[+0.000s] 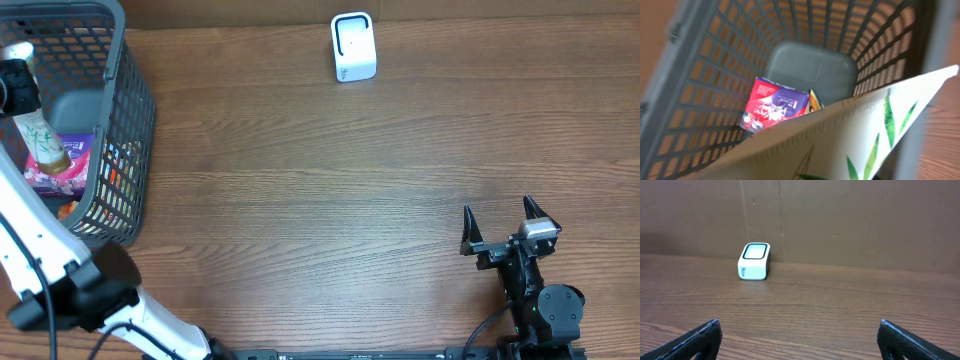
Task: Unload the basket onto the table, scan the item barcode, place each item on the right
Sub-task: 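Grasp the white Pantene tube in the basket with the left gripper, then lift the white tube out and carry it toward the scanner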
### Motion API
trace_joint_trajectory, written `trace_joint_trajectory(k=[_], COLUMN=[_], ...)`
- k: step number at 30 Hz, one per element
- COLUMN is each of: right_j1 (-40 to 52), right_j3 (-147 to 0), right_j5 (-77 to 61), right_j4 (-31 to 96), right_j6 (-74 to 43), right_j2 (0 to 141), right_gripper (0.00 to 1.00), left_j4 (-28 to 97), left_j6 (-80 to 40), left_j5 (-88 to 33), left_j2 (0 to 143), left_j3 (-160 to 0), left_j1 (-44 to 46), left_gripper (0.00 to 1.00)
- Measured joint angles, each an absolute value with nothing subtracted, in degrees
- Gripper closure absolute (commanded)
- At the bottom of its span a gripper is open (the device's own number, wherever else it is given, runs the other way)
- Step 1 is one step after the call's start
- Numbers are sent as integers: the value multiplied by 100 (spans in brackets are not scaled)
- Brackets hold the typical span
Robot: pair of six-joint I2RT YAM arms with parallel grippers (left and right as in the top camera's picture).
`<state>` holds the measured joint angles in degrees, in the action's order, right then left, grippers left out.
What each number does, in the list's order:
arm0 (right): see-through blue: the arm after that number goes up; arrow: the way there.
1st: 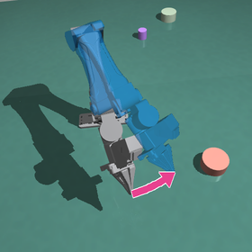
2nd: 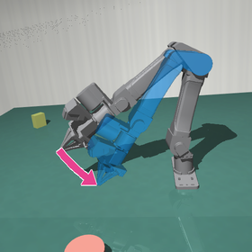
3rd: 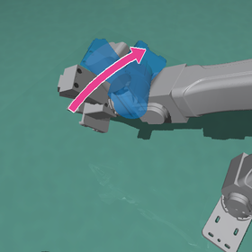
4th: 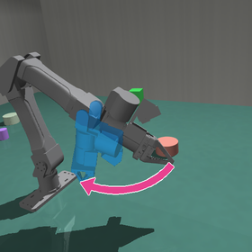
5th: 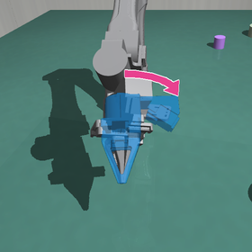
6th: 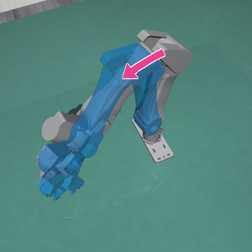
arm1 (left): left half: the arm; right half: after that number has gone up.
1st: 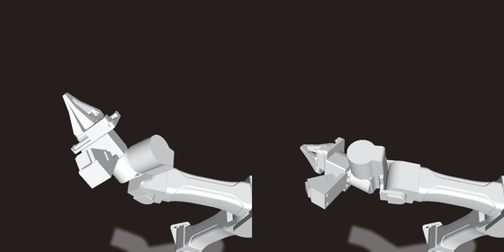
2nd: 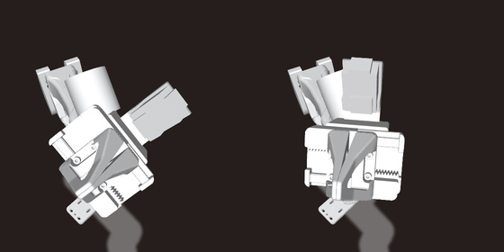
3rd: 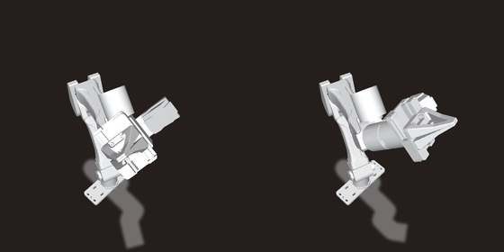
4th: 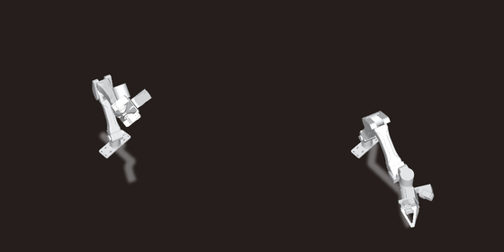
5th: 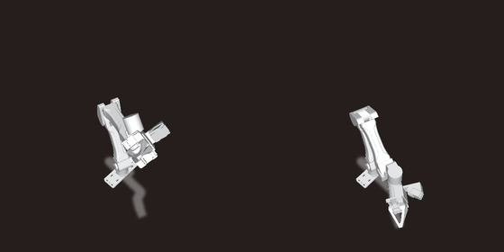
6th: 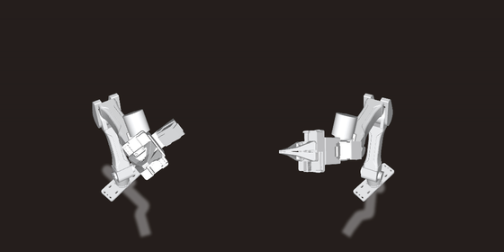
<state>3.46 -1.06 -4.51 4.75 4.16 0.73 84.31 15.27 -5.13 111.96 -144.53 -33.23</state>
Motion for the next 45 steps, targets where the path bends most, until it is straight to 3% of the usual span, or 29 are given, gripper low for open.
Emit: trace_joint_trajectory(k=[17, 37, 45], right_j1=[346, 349, 346], right_j3=[-106, -106, -106], right_j5=[-451, -451, -449], right_j4=[473, 473, 471], right_j6=[412, 414, 414], right_j2=[73, 73, 73], right_gripper=[0, 0, 0], left_j4=[8409, 8455, 8488], left_j6=[1352, 1083, 1083], left_j5=[-2340, -2711, -2611], left_j2=[10082, 9856, 10481], left_j3=[-14470, -14470, -14479], left_j1=[-2792, 178, 1111], left_gripper=[75, 76, 76])
